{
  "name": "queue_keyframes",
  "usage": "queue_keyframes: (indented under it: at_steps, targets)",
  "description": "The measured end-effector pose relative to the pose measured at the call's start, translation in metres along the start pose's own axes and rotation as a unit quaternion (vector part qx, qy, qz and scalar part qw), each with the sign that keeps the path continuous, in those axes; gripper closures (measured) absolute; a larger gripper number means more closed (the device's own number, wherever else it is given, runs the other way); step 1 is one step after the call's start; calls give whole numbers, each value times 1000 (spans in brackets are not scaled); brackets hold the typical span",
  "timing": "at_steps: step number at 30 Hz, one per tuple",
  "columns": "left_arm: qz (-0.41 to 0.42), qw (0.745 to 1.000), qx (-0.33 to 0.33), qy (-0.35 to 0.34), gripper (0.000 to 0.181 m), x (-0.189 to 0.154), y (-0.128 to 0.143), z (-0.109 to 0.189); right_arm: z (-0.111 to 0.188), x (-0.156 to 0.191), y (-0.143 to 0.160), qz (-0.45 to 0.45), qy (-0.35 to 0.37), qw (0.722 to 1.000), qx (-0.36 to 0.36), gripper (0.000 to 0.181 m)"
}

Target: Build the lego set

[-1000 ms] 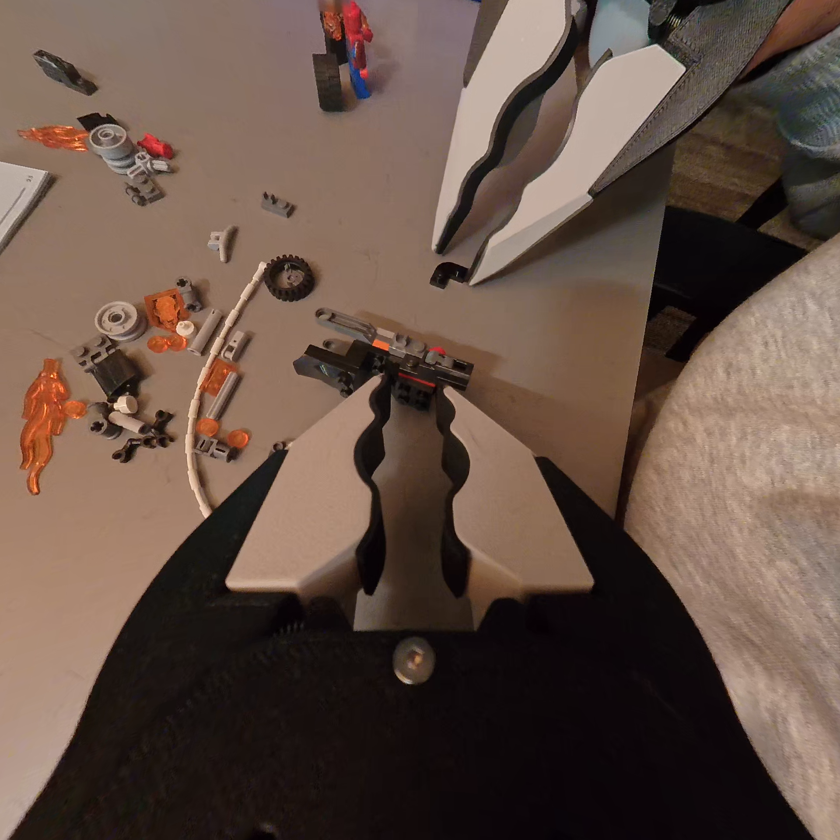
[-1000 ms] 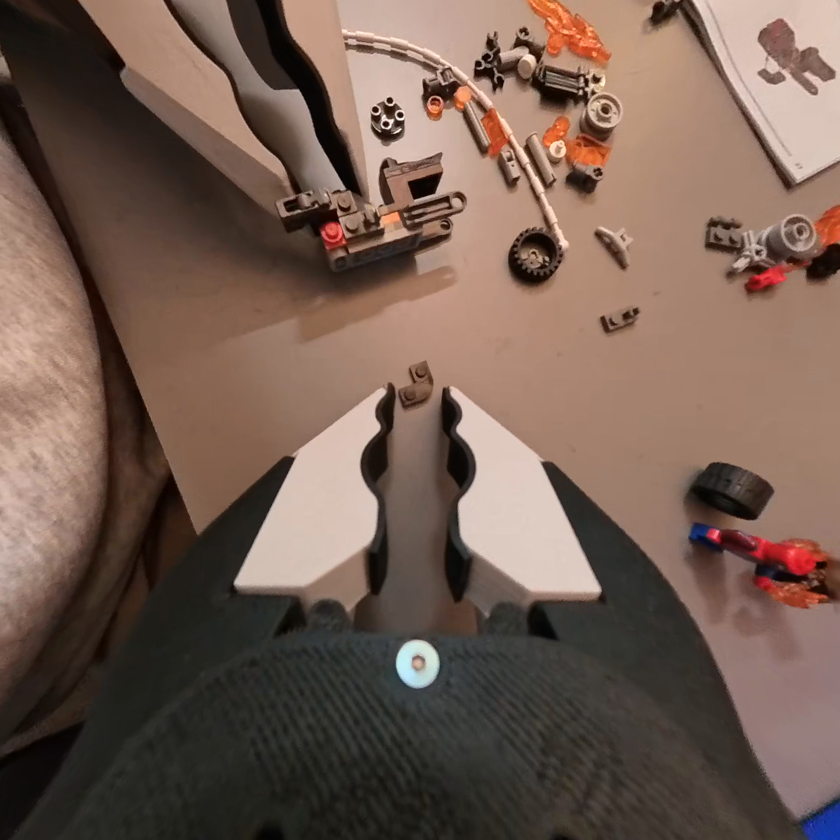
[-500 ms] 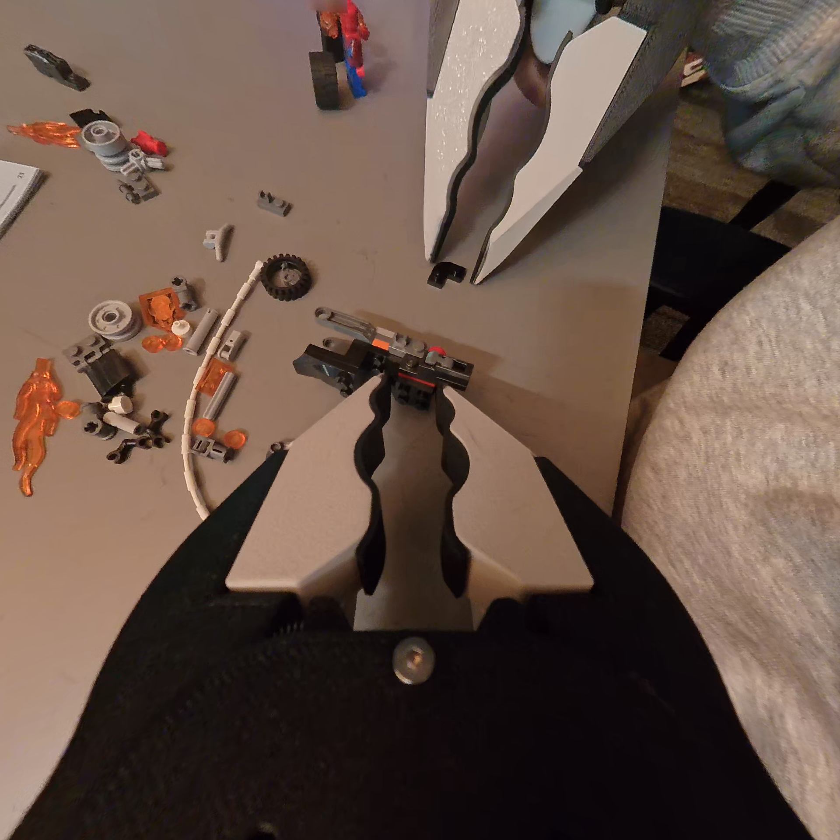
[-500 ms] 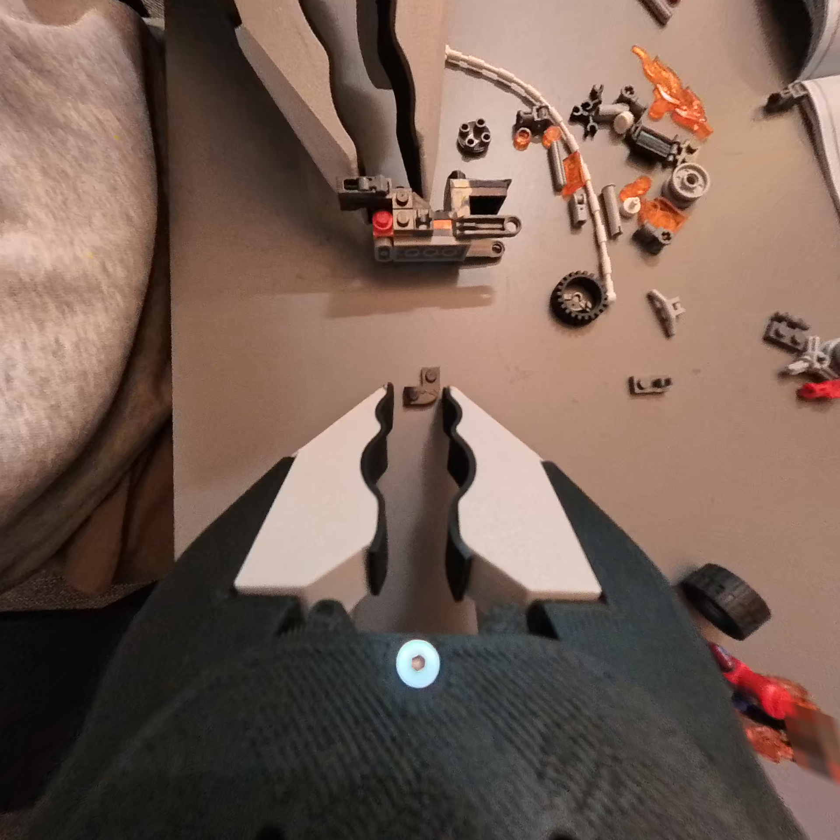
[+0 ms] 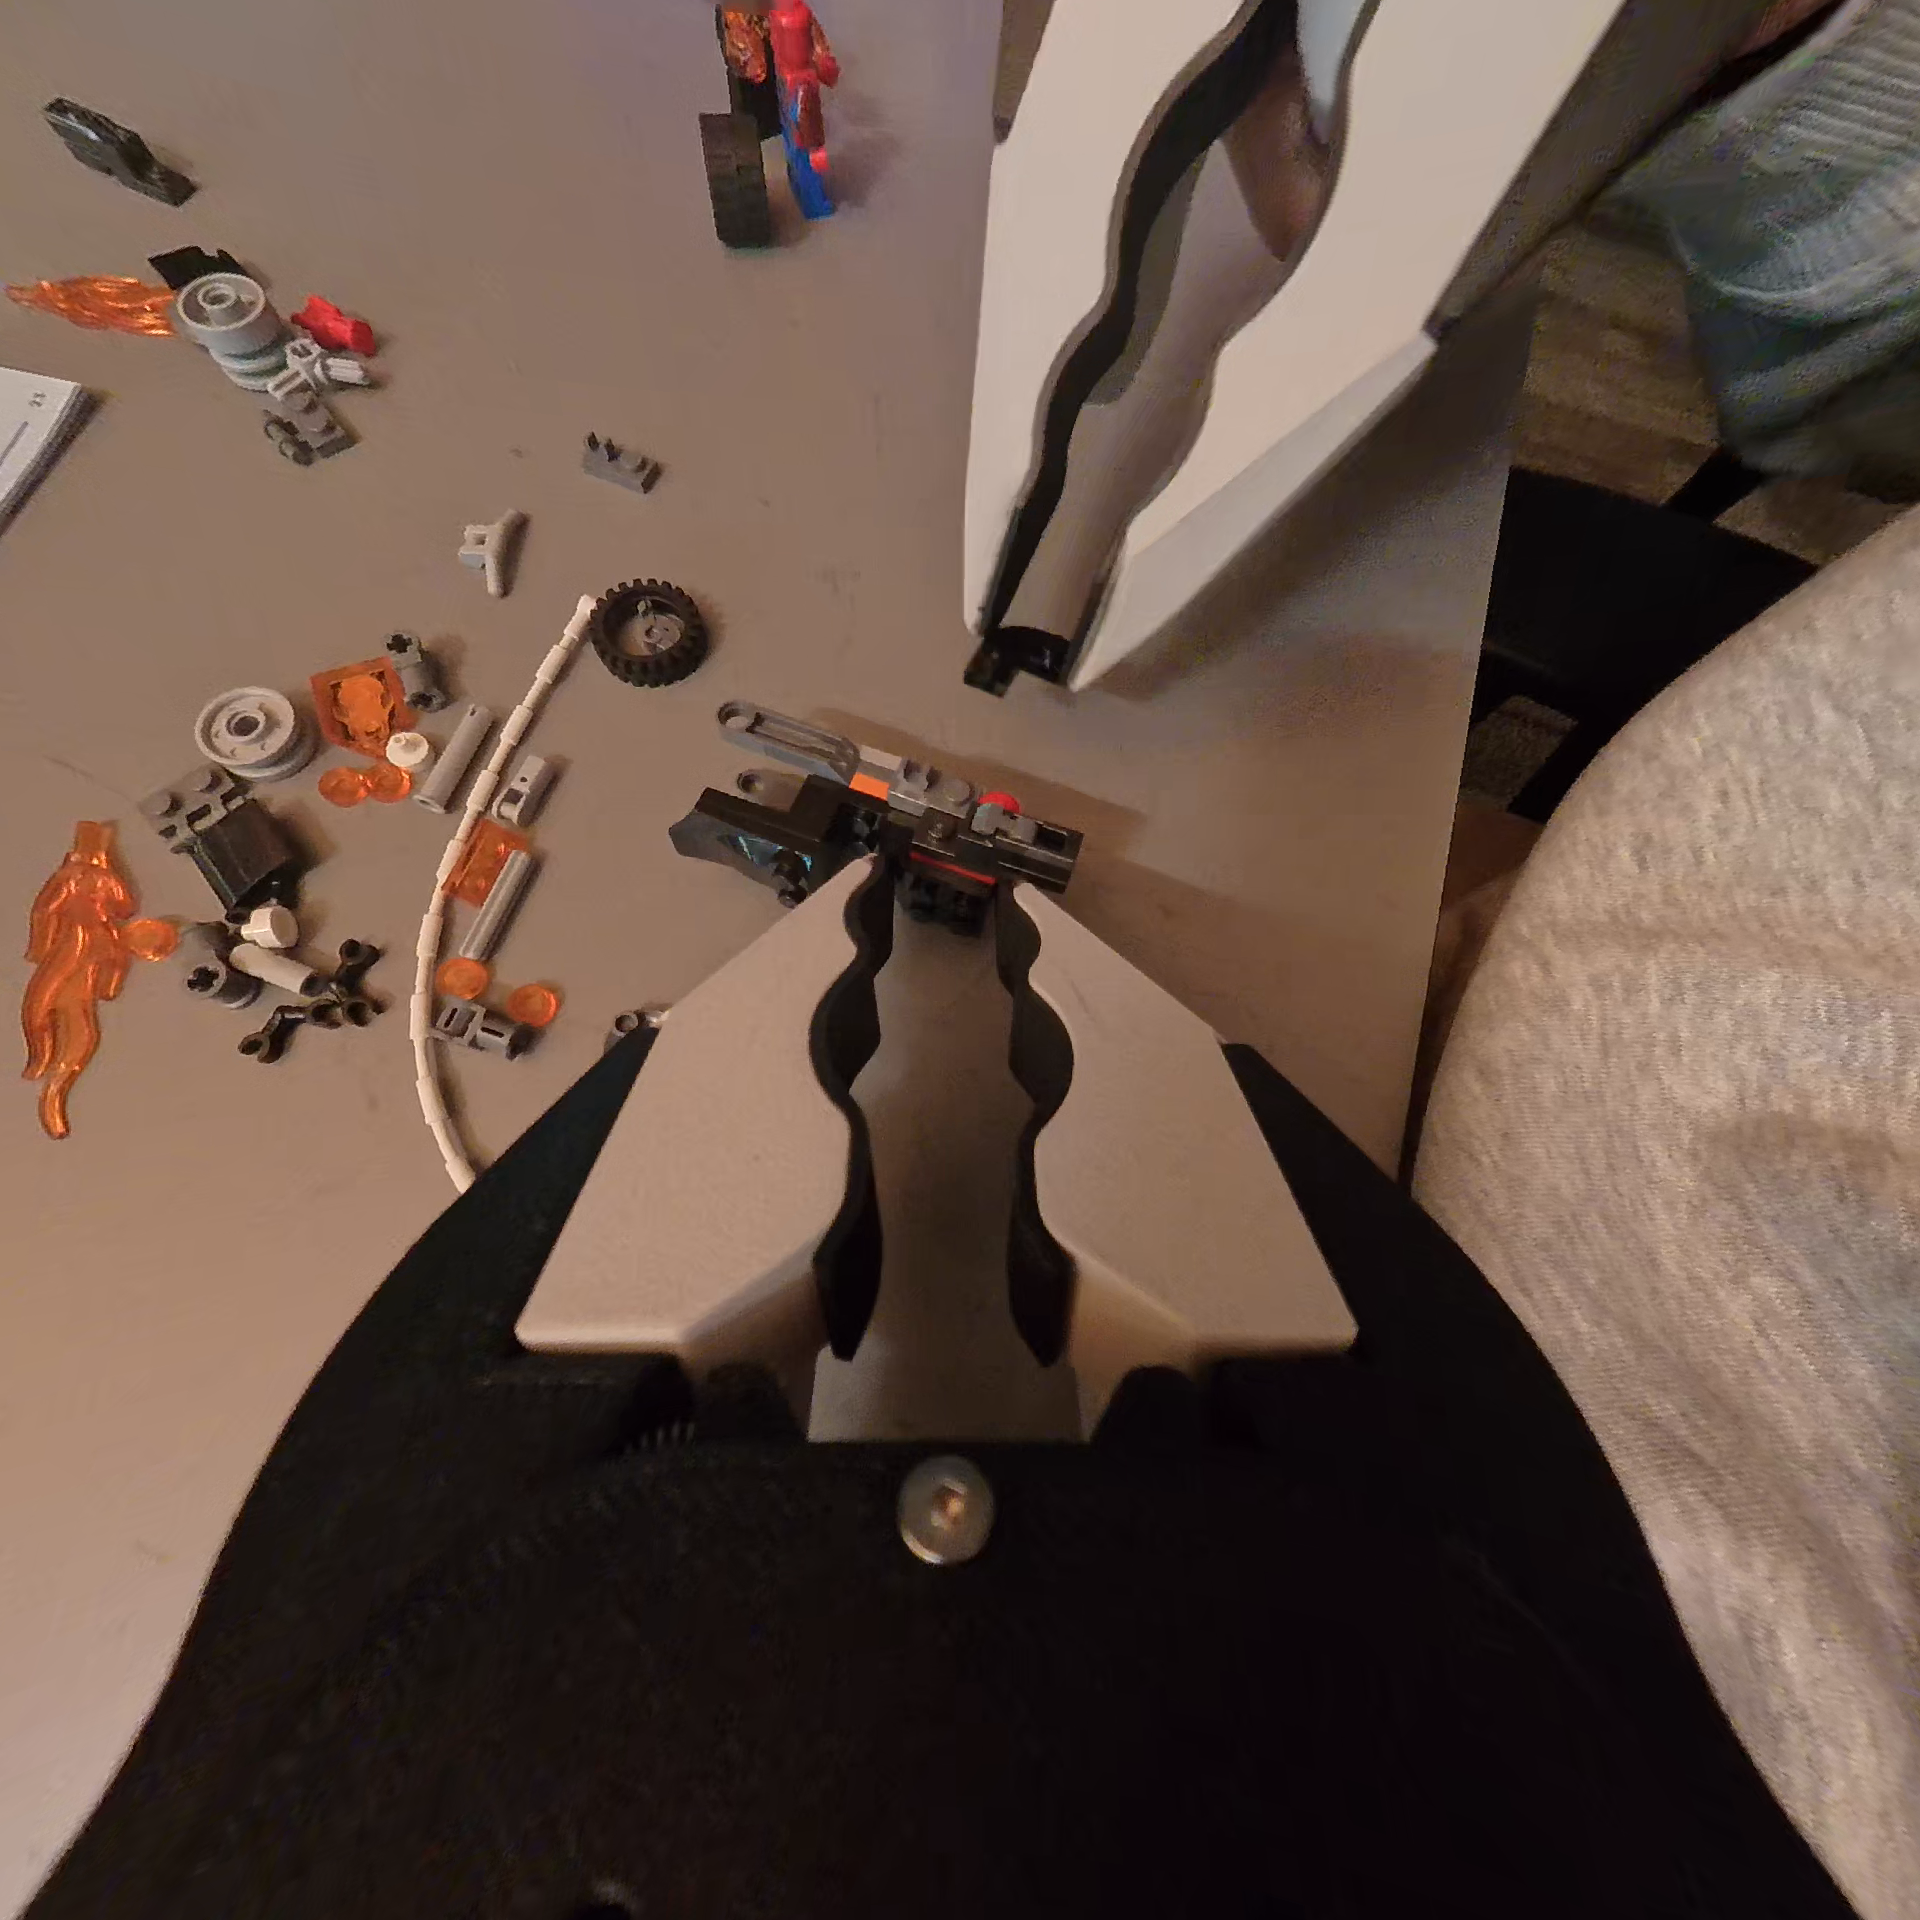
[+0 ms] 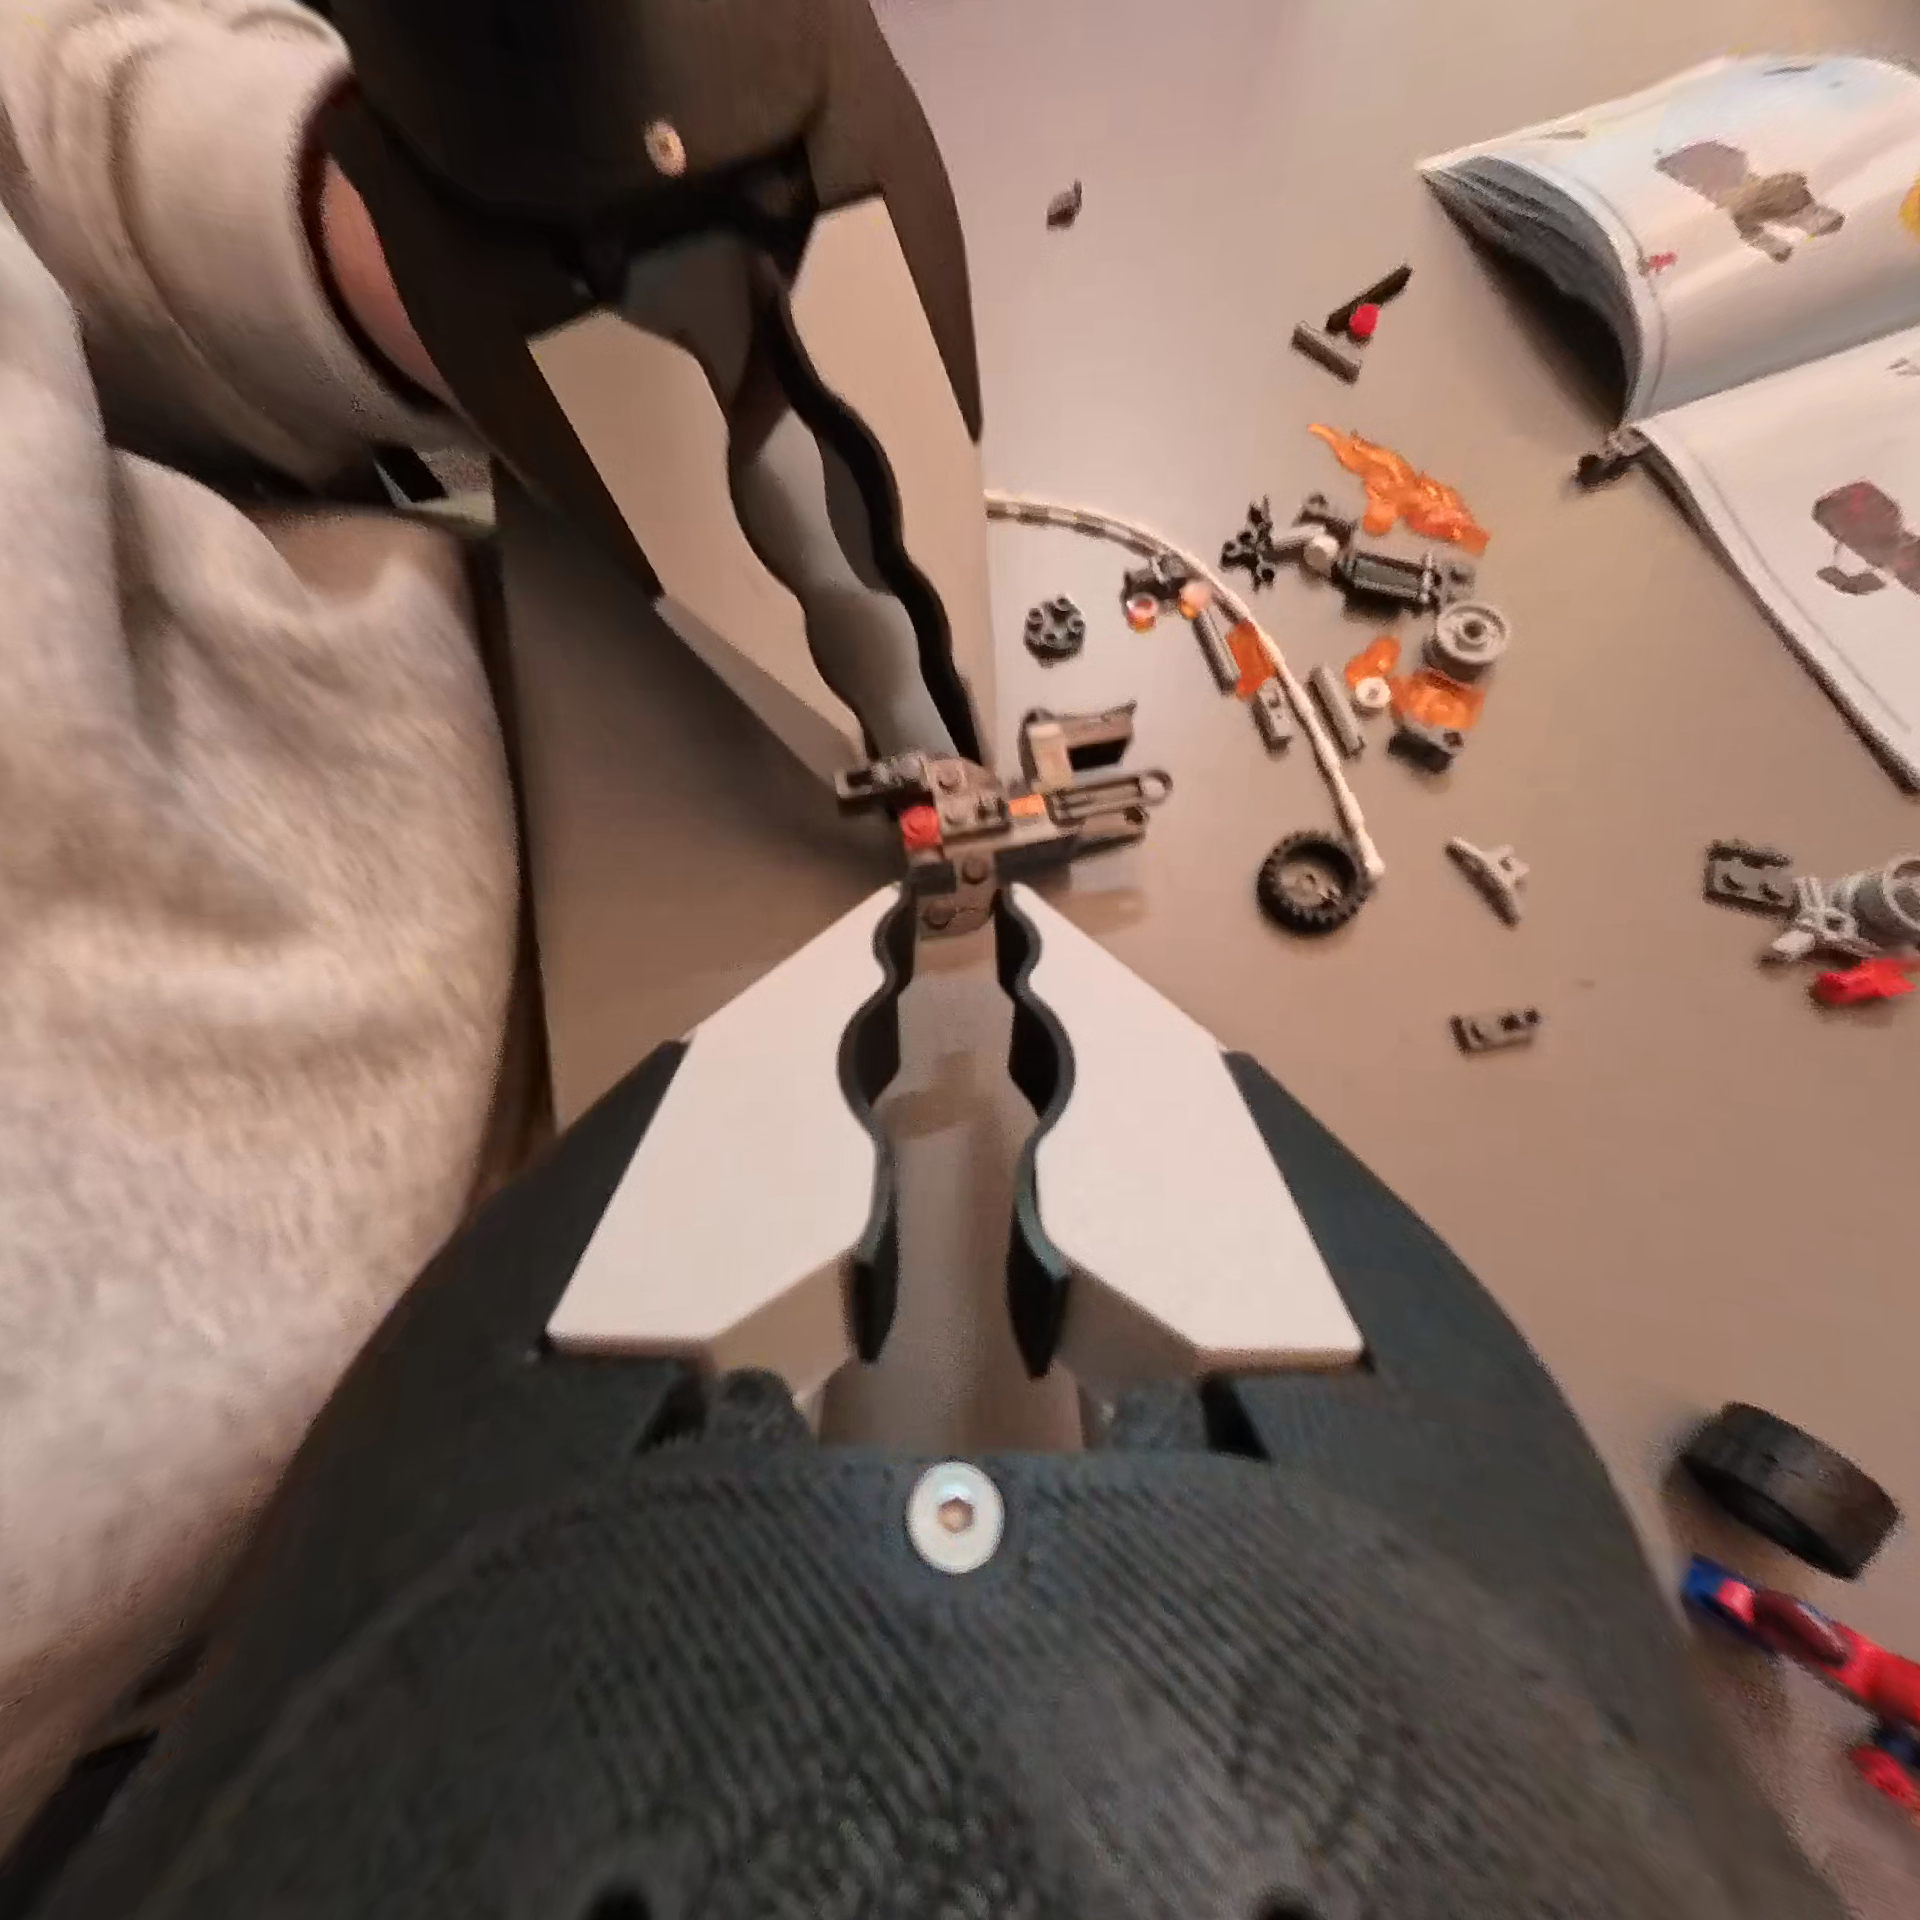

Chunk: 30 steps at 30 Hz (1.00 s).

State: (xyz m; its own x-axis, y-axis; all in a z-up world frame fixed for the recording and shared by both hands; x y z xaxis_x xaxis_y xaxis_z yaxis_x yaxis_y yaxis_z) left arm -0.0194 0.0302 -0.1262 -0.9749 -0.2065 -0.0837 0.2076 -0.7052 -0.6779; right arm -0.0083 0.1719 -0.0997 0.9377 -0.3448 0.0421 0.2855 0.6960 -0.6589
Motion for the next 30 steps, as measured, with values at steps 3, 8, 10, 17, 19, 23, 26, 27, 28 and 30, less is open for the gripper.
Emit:
queue_keyframes:
  at_steps: [3, 8, 10, 17, 19, 23, 26, 27, 28, 30]
  targets:
    - [1, 1000, 0, 1, 164, 0, 0, 0, -4, 5, -12, -19, 20, 1000, 8, 168]
    - [-1, 1000, 0, -2, 164, 0, 0, 0, -12, 6, -20, -34, 19, 999, 20, 168]
    - [-3, 1000, 2, -5, 164, -1, 0, 0, -14, 6, -20, -36, 15, 999, 27, 168]
    - [-5, 1000, 8, -7, 164, -1, 1, -1, -18, 8, -20, -21, 22, 999, 43, 168]
    - [-4, 1000, 9, -6, 164, -1, 0, -1, -18, 8, -21, -16, 25, 999, 46, 168]
    - [-1, 1000, 9, -3, 164, -1, 1, -1, -18, 8, -23, 11, 30, 998, 51, 168]
    - [0, 1000, 9, -2, 164, 0, 0, -1, -18, 9, -23, 27, 27, 998, 50, 168]
    - [0, 1000, 9, -1, 164, 0, 0, -1, -18, 9, -23, 32, 25, 998, 49, 168]
    - [0, 1000, 9, -1, 164, 0, 1, -1, -18, 9, -23, 37, 23, 998, 47, 168]
    - [-1, 1000, 10, -1, 164, -1, 1, -1, -18, 8, -24, 45, 17, 998, 40, 168]
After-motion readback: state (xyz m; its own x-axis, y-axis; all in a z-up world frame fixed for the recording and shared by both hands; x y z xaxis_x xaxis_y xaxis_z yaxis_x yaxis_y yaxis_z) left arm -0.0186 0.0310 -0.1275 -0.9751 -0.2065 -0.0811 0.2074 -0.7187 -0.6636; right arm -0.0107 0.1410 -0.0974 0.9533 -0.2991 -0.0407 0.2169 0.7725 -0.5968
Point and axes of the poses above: each gripper's, where its closed fingertips meet, z back along the fingers, y out of its underside, x = y × z across the jaws, the point moved 8 cm from there along z, back along the fingers, and after that the axes turned 8 degrees about x, right-handed, at the moved point
